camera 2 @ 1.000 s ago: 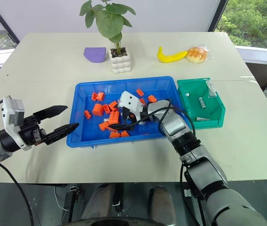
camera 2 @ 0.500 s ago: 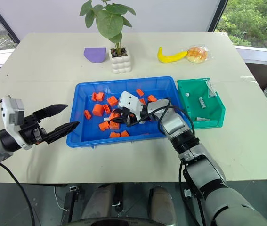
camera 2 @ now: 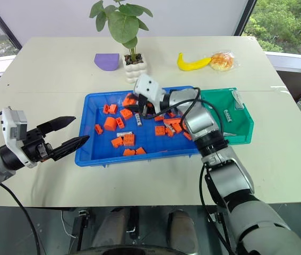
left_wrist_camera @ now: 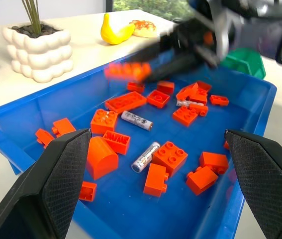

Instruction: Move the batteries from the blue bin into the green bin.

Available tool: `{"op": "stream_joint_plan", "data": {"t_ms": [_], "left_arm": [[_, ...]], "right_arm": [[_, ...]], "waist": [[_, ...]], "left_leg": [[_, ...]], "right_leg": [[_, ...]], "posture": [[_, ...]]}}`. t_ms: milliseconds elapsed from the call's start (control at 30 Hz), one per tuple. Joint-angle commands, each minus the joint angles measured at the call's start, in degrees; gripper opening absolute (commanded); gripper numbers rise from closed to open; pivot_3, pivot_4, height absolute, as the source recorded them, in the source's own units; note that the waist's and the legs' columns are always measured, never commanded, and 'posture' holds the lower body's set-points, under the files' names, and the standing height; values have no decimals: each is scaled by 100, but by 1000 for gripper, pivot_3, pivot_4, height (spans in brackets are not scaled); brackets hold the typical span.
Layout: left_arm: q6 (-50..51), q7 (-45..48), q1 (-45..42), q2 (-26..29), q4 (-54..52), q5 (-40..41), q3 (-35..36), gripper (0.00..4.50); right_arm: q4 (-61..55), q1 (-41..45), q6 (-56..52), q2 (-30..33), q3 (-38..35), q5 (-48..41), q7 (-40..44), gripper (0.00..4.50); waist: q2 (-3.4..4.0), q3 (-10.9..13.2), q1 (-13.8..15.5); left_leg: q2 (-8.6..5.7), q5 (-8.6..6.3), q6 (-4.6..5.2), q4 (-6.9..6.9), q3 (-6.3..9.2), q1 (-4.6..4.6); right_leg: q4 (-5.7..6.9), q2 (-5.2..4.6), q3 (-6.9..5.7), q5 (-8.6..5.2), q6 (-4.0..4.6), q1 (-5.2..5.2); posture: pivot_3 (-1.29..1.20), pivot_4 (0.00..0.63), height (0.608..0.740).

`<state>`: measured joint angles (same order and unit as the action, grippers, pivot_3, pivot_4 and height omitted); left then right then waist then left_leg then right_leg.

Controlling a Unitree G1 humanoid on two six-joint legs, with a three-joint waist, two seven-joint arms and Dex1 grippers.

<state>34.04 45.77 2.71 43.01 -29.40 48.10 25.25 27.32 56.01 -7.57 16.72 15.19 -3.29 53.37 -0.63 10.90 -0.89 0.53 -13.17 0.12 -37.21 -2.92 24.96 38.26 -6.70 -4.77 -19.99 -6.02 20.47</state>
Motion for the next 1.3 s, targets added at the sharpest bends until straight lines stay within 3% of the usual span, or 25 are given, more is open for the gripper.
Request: {"op": "stream_joint_plan", "data": {"t_ms": [33,333,767,1000,1133,1300], "left_arm": [[-139,-6,-106,-10,-101,16,12,4500],[-115,-42,-71,-30,-165,31,38,4500],[-84,-101,4,-10,-263,122,91,4500],[-25,-8,-8,75,-237,176,98,4500],[12,60,27,150,-222,231,151,4500],[129,323,223,371,-219,337,239,4500]], "right_arm": [[606,182,601,-129,-113,164,-244,1013],[1824,322,1540,-372,6,588,-473,1013],[2402,339,2272,270,305,1514,-473,1013],[2243,330,2095,322,161,1420,-374,4282],[1772,491,1531,211,-352,795,-155,4409],[192,271,157,105,-623,-145,614,4409]], "waist": [[0,0,-5],[1,1,-27],[1,1,-35],[1,1,-16],[3,2,-19],[5,4,-31]], "left_leg": [[0,0,0,0,0,0],[1,1,-1,3,-3,0],[2,1,-2,3,-2,0],[2,2,-2,2,-2,0],[2,2,-2,2,-2,0],[6,2,-3,7,-1,0]], "right_leg": [[0,1,0,0,0,0],[0,1,1,0,0,2],[-1,2,1,0,0,1],[-3,1,1,0,1,-1],[-3,2,1,0,1,-1],[-4,2,1,0,1,1]], "posture": [[0,150,739],[0,150,739],[0,150,739],[0,150,739],[0,150,739],[0,150,739]]}}
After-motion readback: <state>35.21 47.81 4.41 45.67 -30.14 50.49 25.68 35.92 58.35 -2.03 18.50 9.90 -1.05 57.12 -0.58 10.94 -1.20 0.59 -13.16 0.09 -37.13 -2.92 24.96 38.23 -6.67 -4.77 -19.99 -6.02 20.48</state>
